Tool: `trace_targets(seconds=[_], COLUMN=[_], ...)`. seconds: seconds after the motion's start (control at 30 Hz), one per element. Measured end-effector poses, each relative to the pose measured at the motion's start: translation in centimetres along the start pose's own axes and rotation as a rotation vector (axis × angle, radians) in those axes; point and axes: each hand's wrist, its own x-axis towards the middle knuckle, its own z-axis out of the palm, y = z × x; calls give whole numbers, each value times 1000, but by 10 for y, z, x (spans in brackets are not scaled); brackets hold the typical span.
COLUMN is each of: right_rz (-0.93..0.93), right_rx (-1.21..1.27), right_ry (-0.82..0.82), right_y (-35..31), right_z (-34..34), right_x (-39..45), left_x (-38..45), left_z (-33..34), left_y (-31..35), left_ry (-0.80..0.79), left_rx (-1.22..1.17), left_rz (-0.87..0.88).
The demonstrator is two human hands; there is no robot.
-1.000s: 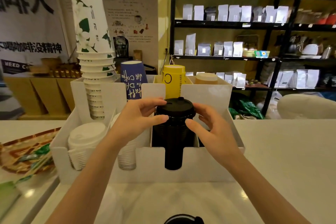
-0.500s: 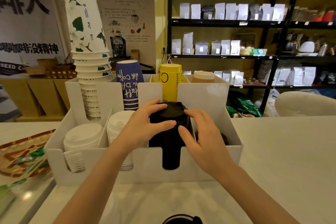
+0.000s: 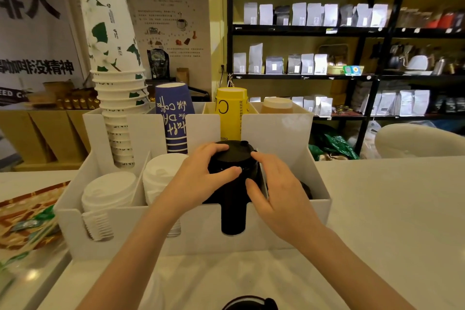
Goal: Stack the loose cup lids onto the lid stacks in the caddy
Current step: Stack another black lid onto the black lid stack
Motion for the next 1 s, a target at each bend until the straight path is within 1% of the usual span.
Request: trace_targets(seconds=[0.13, 0.27, 0.4, 0.5, 0.6, 0.67, 0.77, 0.83, 0.9, 1.0], right_rz=[6, 30, 121, 157, 167, 177, 191, 196, 199, 228], right_rx=[-28, -46, 90, 153, 167, 158, 131, 107, 77, 17], right_ry=[-20, -106, -151, -187, -196, -204, -251, -297, -366, -491], right_y=[-2, -7, -13, -18, -25, -27, -29, -28, -28, -28], right_z=[-4, -13, -25, -36, -47, -52, -54, -54, -52, -51], right_x=[-1, -4, -19, -36, -51, -62, -85, -103, -118, -133], left_x=[0, -3, -7, -14, -23, -32, -57, -75, -93, -119], left_z=[2, 1, -1, 2, 3, 2, 3, 4, 7, 13], left_y=[1, 5, 8, 11, 16, 17, 13, 7, -1, -12], left_ry=[14, 26, 3, 61, 142, 201, 260, 226, 112, -84], left_rx=[12, 99, 235, 361, 422, 424, 366, 341, 292, 224], left_rz=[1, 48, 75, 143, 243, 301, 349, 356, 314, 192])
